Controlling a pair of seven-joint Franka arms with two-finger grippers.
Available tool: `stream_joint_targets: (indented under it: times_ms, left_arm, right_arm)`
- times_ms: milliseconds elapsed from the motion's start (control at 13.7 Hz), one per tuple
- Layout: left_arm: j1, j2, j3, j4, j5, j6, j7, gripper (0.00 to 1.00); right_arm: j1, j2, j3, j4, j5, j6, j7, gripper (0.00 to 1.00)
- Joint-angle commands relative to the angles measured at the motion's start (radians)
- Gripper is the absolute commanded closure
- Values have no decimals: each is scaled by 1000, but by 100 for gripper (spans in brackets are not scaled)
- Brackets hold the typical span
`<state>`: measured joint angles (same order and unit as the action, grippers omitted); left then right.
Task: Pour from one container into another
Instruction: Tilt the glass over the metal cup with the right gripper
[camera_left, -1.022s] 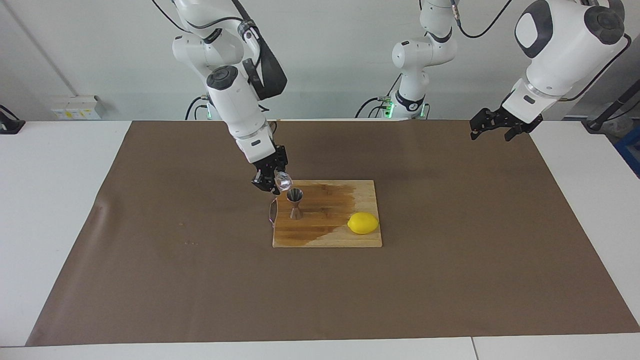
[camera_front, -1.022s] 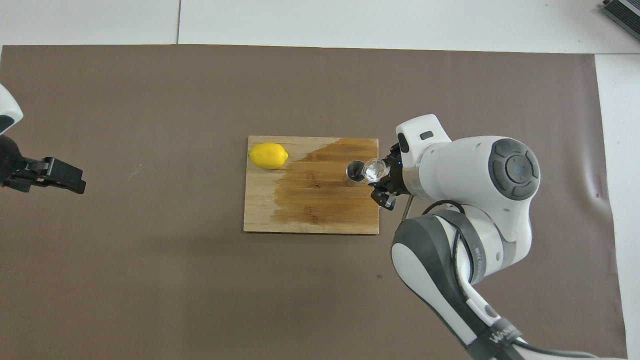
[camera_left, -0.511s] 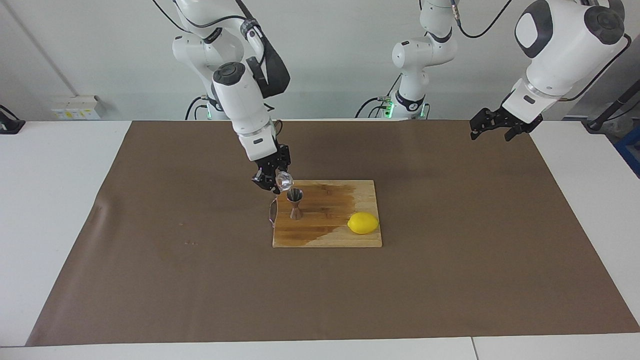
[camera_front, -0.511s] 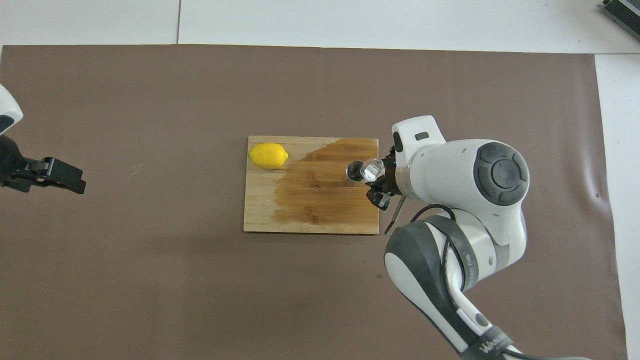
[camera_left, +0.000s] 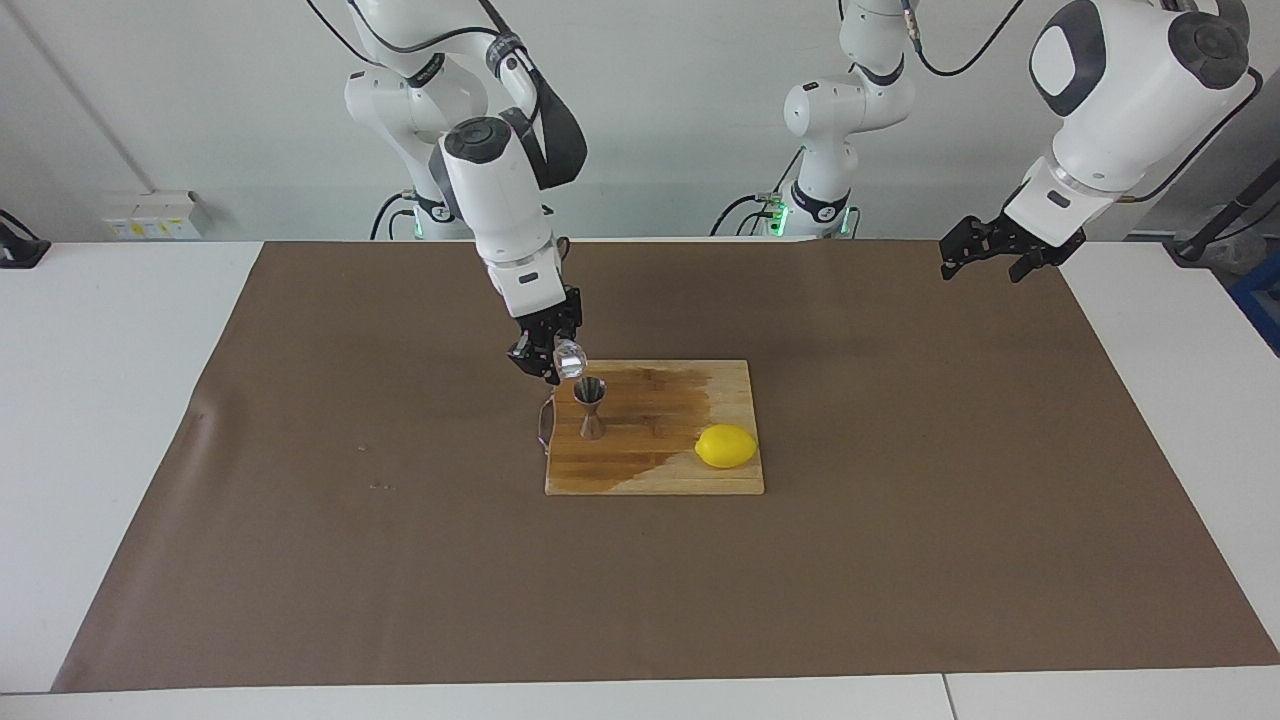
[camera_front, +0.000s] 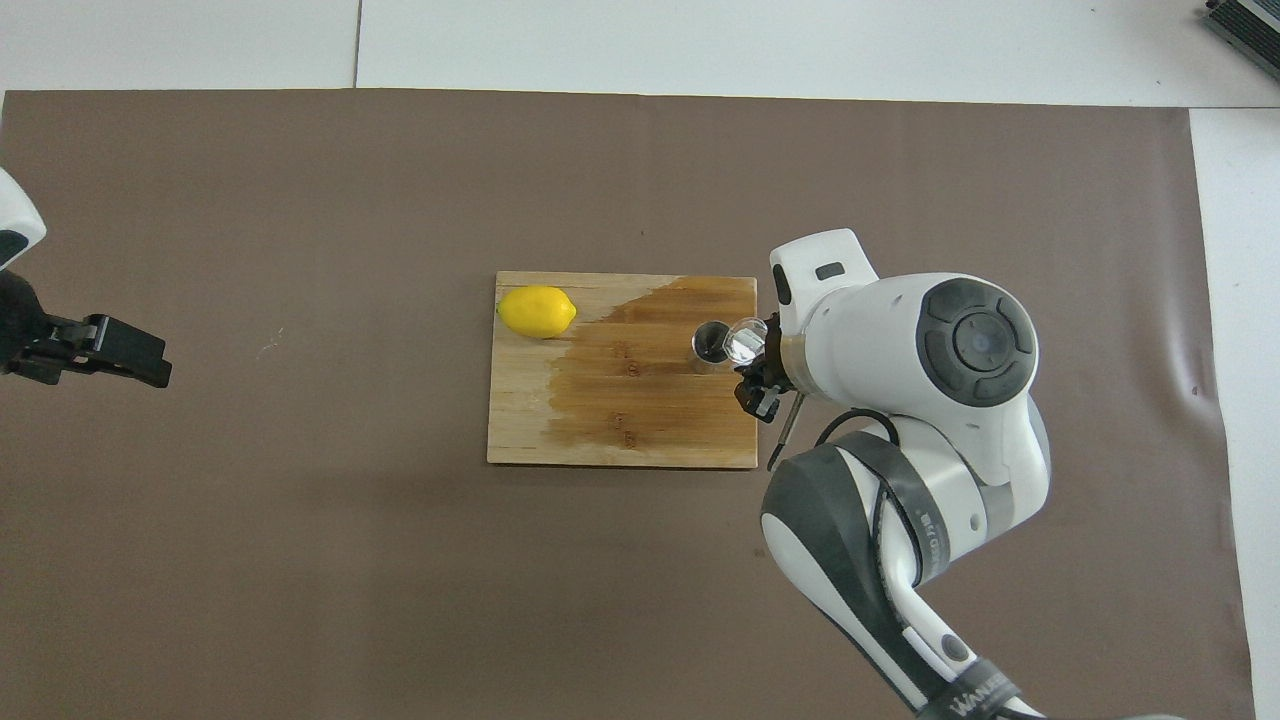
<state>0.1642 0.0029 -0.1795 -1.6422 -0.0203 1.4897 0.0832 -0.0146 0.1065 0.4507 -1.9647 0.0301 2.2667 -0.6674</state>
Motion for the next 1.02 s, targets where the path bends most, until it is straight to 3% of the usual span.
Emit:
stream_joint_targets:
  times_ms: [0, 438, 949]
  left_arm:
    - [1, -21, 3, -14, -6, -13, -8, 0]
    - [1, -21, 3, -14, -6, -13, -8, 0]
    - [1, -21, 3, -14, -6, -13, -8, 0]
  right_arm:
    - [-7, 31, 11, 62, -62, -56, 64, 100]
    - [5, 94, 45, 157, -140, -116, 178, 100]
    - [7, 125, 63, 176, -248, -183, 213, 100]
